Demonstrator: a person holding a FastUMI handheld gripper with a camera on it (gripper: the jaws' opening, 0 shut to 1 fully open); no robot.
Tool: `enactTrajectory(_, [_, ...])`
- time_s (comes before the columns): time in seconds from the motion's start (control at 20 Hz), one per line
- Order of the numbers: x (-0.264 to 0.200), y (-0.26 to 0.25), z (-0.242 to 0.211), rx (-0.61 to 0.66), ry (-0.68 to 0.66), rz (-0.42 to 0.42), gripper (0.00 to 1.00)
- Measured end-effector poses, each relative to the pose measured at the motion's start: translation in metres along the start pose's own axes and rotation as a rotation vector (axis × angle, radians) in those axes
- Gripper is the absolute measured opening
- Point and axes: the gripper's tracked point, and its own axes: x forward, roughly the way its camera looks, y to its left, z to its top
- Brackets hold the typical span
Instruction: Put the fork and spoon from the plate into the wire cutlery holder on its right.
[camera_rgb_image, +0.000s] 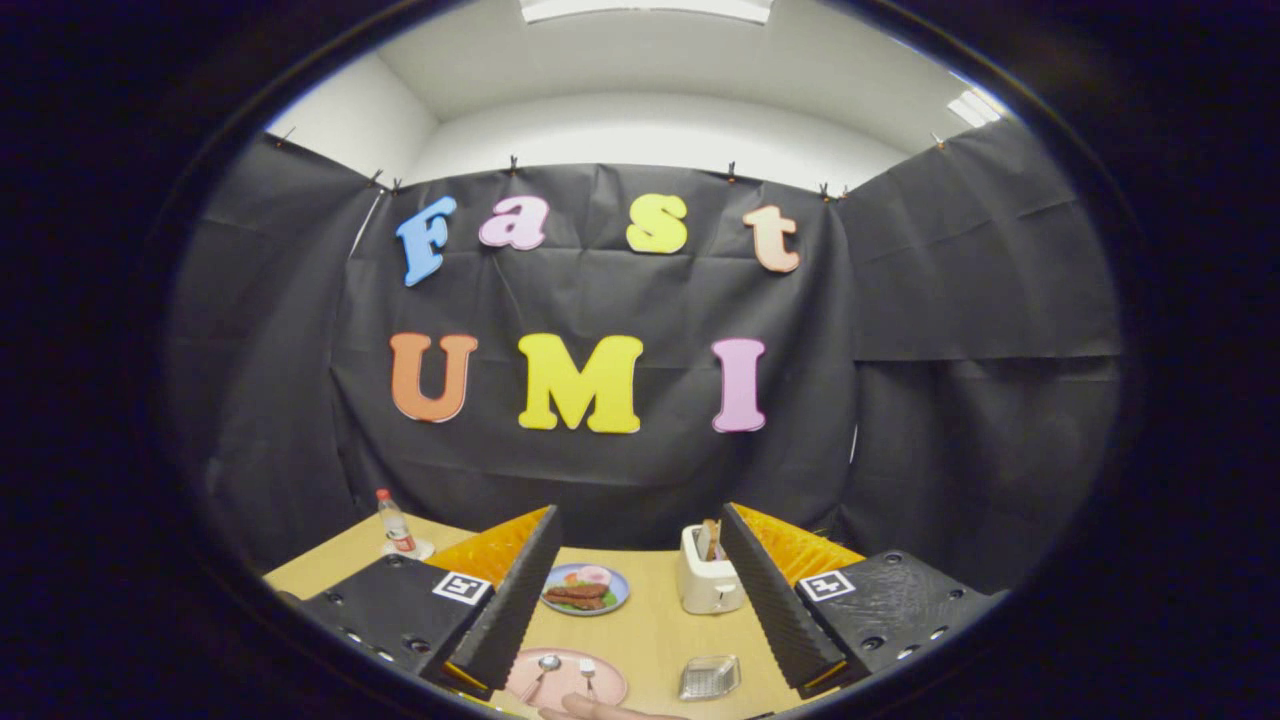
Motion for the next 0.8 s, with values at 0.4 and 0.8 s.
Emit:
enactTrajectory(0.4, [0.037,0.017,-0.133,-0.046,0.269,0.043,0.94])
enactTrajectory(0.8, [0.053,0.032,-0.292,-0.119,0.594,0.062,0.95])
